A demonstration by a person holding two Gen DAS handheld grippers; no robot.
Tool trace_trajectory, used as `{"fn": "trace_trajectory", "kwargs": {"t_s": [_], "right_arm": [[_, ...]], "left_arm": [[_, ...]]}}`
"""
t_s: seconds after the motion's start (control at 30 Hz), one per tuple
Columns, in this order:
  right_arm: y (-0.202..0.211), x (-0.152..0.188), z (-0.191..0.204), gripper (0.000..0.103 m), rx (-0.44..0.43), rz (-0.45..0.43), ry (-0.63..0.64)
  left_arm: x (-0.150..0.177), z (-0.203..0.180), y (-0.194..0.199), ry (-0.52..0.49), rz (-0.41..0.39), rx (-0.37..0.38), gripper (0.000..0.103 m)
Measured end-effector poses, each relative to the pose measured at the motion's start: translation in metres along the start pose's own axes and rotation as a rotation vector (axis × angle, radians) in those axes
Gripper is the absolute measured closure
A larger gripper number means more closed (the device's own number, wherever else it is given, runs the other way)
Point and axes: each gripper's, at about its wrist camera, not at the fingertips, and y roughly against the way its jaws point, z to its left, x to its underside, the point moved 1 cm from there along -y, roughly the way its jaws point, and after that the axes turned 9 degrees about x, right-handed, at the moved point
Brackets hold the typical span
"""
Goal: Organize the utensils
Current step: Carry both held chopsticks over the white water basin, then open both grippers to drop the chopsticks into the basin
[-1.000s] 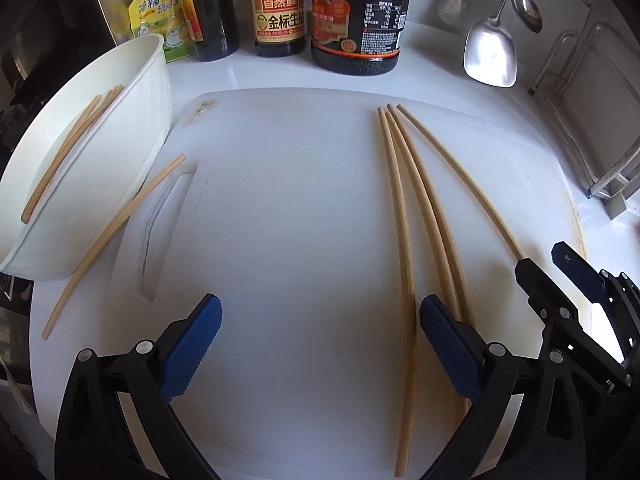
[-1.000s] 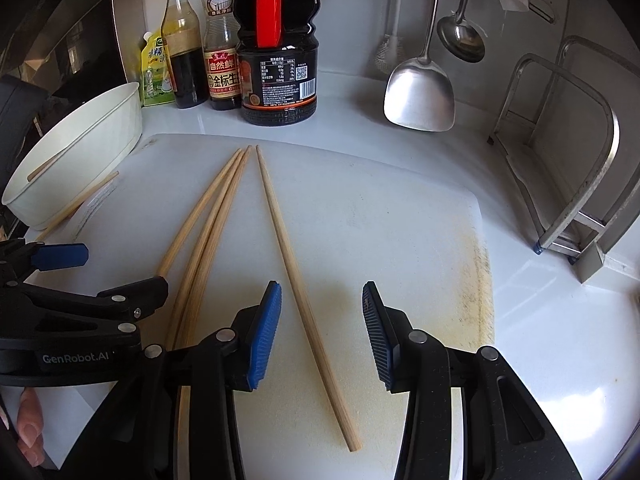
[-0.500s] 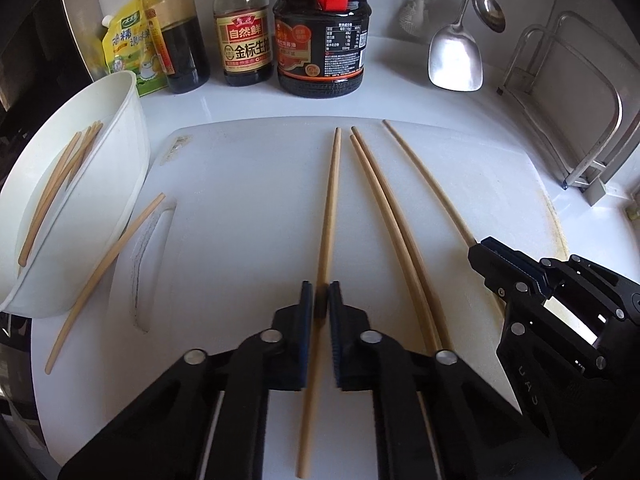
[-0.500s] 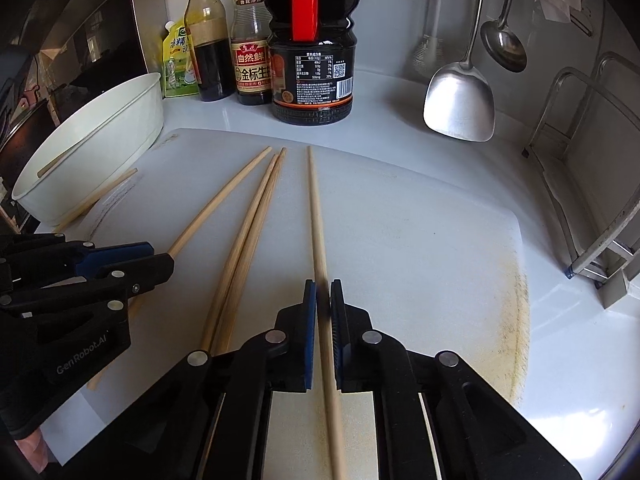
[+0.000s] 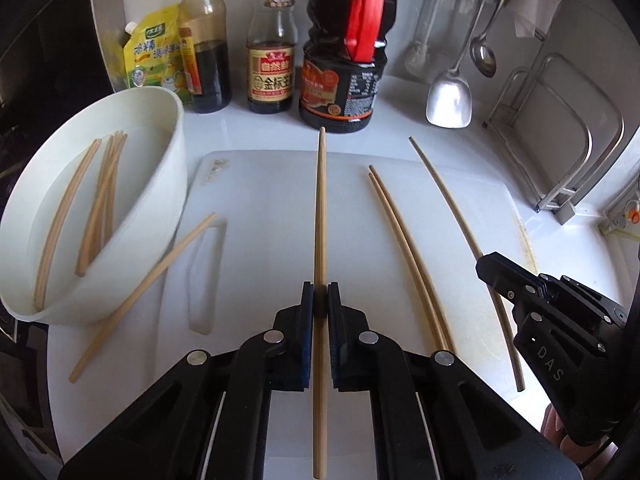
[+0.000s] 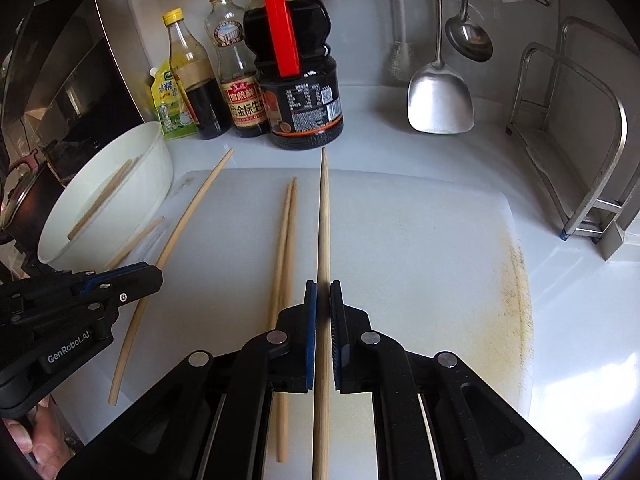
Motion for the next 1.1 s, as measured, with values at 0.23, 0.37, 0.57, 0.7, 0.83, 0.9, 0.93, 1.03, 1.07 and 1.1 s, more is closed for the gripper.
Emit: {"fn": "trace_trajectory", "kwargs": {"t_s": [0.23, 0.37, 0.57, 0.7, 0.83, 0.9, 0.93, 1.03, 1.07, 1.1], "right_arm": [[0.032, -0.047, 0.073, 0.097, -0.108, -0.07, 0.02], [0.027, -0.073, 0.131, 0.097, -0.163, -0.082, 0.07], [-0.002, -0.1, 0.212, 0.097, -0.234, -0.05, 0.117], [-0.03, -0.107, 0.254, 0.097, -0.242, 0.0, 0.143], [-0.052, -0.107, 0.28, 0.097, -0.221, 0.047, 0.178], [-0.061, -0.106, 0.285, 0.097, -0.214, 0.071, 0.182], [-0.064, -0.106, 0.286, 0.097, -0.21, 0.079, 0.183], [-0.068, -0.105, 0.285, 0.096, -0.193, 0.084, 0.173], [-0.066, -0.106, 0.283, 0.092, -0.187, 0.074, 0.166], [-0.064, -0.107, 0.281, 0.091, -0.175, 0.059, 0.161]], "left_arm": [[-0.019, 0.078, 0.068, 0.056, -0.089, -0.04, 0.095], [-0.032, 0.131, 0.098, 0.102, -0.131, -0.085, 0.095], [-0.052, 0.199, 0.108, 0.105, -0.135, -0.147, 0.095], [-0.058, 0.23, 0.089, 0.114, -0.088, -0.148, 0.095], [-0.062, 0.246, 0.07, 0.108, -0.045, -0.134, 0.095], [-0.064, 0.253, 0.06, 0.113, -0.017, -0.118, 0.095], [-0.064, 0.255, 0.057, 0.117, -0.009, -0.114, 0.095], [-0.063, 0.261, 0.054, 0.126, 0.003, -0.117, 0.094], [-0.062, 0.263, 0.054, 0.133, 0.004, -0.123, 0.094], [-0.062, 0.264, 0.054, 0.136, 0.004, -0.12, 0.094]]}}
